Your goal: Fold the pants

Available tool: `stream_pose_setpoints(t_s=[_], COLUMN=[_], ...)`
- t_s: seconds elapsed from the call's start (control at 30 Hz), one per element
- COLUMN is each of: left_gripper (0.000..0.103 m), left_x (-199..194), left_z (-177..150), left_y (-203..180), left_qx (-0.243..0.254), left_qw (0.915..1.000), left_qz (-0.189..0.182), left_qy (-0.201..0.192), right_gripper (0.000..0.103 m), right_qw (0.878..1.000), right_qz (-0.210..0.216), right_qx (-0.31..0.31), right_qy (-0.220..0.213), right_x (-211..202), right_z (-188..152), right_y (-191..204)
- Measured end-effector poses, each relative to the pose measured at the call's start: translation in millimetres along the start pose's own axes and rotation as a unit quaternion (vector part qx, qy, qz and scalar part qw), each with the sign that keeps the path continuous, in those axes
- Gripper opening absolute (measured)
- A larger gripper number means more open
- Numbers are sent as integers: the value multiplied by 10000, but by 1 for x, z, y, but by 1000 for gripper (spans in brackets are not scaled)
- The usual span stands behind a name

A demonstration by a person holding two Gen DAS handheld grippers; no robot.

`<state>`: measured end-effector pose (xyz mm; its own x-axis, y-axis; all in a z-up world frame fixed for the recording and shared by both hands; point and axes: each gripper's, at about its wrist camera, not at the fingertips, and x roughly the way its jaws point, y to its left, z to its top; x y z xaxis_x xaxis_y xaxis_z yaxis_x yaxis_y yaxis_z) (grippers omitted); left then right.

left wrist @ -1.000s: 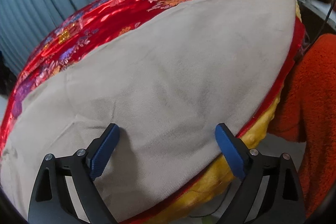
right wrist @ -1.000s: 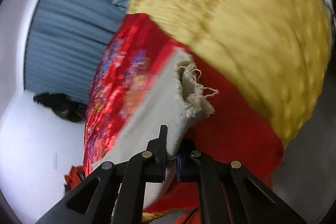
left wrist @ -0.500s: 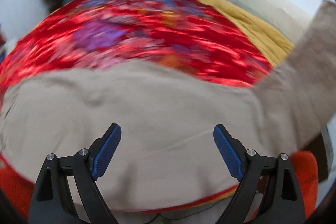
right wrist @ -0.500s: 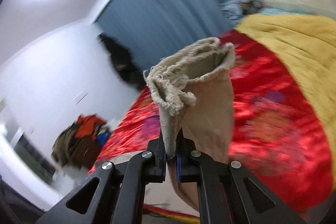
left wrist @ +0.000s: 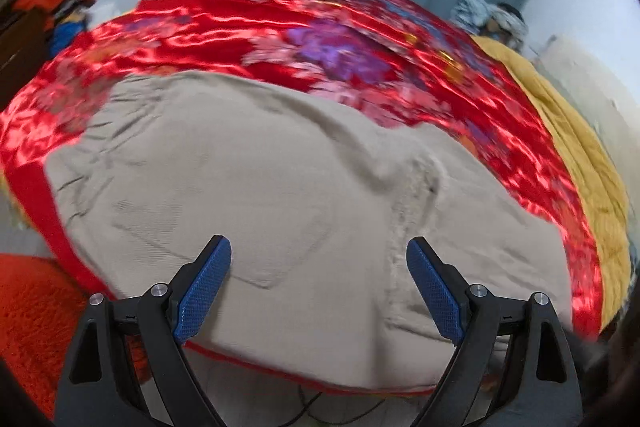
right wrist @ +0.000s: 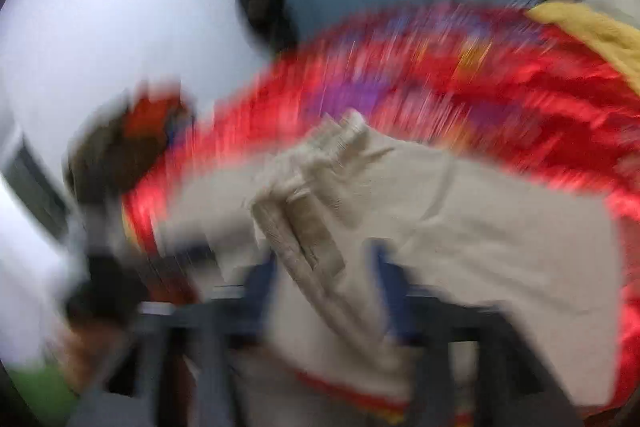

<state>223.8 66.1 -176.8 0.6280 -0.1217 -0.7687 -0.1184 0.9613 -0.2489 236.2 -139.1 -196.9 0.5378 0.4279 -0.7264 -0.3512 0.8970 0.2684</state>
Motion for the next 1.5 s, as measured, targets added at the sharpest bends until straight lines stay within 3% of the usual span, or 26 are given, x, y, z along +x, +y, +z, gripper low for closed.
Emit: stream_pose_setpoints(t_s=[0.07, 0.17, 0.23, 0.27, 0.33, 0.4, 0.47, 0.5, 0.53, 0.6, 0.67, 0.73, 0.83, 0.9, 1.0, 1.07, 1.13, 1.33, 1.37, 1.43, 1.5], left_gripper=[91, 91, 91, 91, 91, 91, 90, 86, 74, 55, 55, 57, 67, 69, 70, 70, 72, 80, 80, 82, 84], left_x=[-1, -5, -11, -14, -15, -7, 13, 28, 41, 68, 60, 54, 58, 60, 55, 53, 53, 55, 54, 54, 55], left_z=[-1, 1, 6, 9, 15, 13, 4, -4, -13, -34, -48, -48, -41, -43, -52, -54, -52, -53, -55, -57, -57], left_y=[10, 13, -2, -16, -48, -85, -115, -125, -130, -129, -124, -123, -121, -123, -126, -125, -123, -125, -126, -127, -127], left_qx=[-67, -115, 0, 155, 615, 1156, 1602, 1811, 1957, 2199, 2474, 2501, 2200, 2252, 2440, 2453, 2397, 2433, 2479, 2513, 2468], left_qw=[9999, 9997, 9995, 9989, 9955, 9892, 9813, 9778, 9750, 9659, 9622, 9617, 9677, 9670, 9641, 9641, 9651, 9629, 9620, 9616, 9630], left_qz=[90, 166, -49, -225, -581, -842, -1064, -1025, -915, -571, -529, -511, -662, -633, -559, -568, -625, -770, -749, -734, -748], left_qy=[-57, -159, -303, -374, -428, -323, 2, 255, 525, 1242, 1003, 995, 1039, 1005, 886, 842, 851, 881, 862, 821, 779], right_gripper=[65, 65, 65, 65, 65, 61, 48, 47, 43, 35, 31, 30, 30, 30, 33, 18, 20, 45, 45, 45, 45], right_qw=[9994, 9977, 9969, 9954, 9927, 9922, 9928, 9943, 9953, 9919, 9927, 9932, 9965, 9961, 9889, 9814, 9813, 9848, 9828, 9788, 9780], right_qz=[79, 185, -8, -284, -549, -409, -76, 54, 34, -230, -309, -333, -396, -508, -762, -738, -793, -1332, -1392, -1561, -1776], right_qx=[-255, -626, -591, -368, 220, 750, 992, 991, 970, 897, 723, 754, 646, 694, 1171, 1606, 1712, 894, 871, 857, 712], right_qy=[216, -166, -527, -834, -1055, -913, -669, -390, -27, 865, 910, 821, 342, 205, 498, 749, 390, -669, -840, -1010, -828], right_x=[6, -32, -63, -85, -108, -115, -109, -97, -81, -49, -49, -60, -76, -73, -41, -17, -32, -93, -96, -97, -96], right_z=[-17, -23, -18, -13, -3, 7, 9, 6, -1, -33, -52, -45, -3, 22, 35, 26, 23, -13, -22, -35, -44], right_y=[10, 7, -15, -39, -84, -121, -149, -160, -169, -179, -178, -177, -187, -200, -240, -263, -258, -176, -165, -154, -151])
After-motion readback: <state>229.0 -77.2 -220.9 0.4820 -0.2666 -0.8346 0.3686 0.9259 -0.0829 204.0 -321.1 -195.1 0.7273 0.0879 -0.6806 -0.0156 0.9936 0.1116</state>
